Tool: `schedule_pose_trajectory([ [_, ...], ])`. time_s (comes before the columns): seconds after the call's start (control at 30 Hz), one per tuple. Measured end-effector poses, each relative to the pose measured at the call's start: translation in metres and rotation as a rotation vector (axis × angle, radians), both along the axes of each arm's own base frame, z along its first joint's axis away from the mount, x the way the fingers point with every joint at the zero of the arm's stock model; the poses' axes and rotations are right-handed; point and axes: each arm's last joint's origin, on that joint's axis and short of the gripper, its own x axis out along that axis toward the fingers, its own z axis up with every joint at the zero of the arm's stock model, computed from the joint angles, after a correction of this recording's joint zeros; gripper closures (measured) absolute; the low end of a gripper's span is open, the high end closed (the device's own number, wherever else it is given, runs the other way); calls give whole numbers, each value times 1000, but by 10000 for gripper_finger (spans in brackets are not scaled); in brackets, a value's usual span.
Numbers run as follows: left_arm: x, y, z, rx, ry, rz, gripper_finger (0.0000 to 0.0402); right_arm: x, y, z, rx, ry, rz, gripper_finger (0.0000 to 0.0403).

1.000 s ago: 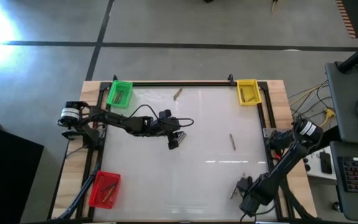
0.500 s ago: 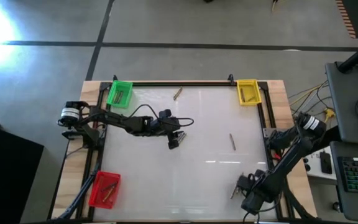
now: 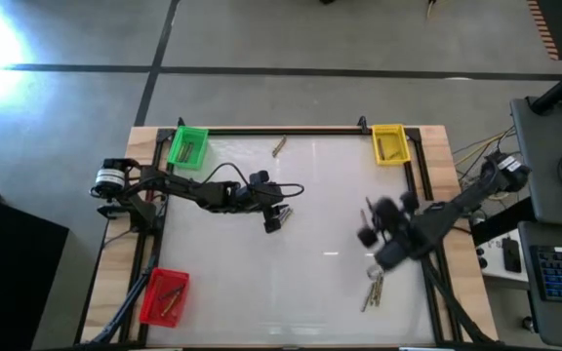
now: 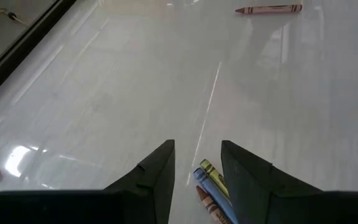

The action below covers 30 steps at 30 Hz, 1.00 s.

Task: Sort crayons
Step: Put the blue crayon into the yellow basket

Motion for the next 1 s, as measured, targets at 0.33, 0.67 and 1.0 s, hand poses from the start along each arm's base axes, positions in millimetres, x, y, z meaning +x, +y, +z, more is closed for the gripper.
schedule_pose_trajectory([
  [0.33, -1, 1, -1, 0, 12, 3, 288, 6, -107, 6, -341, 13, -412, 392],
  [0.67, -2, 2, -3, 1, 37, 4, 288, 8, -199, -12, -254, 210, -592, 392],
  [1.0, -6, 3, -7, 12, 102, -5, 288, -6, -263, -28, -122, 265, -574, 392],
])
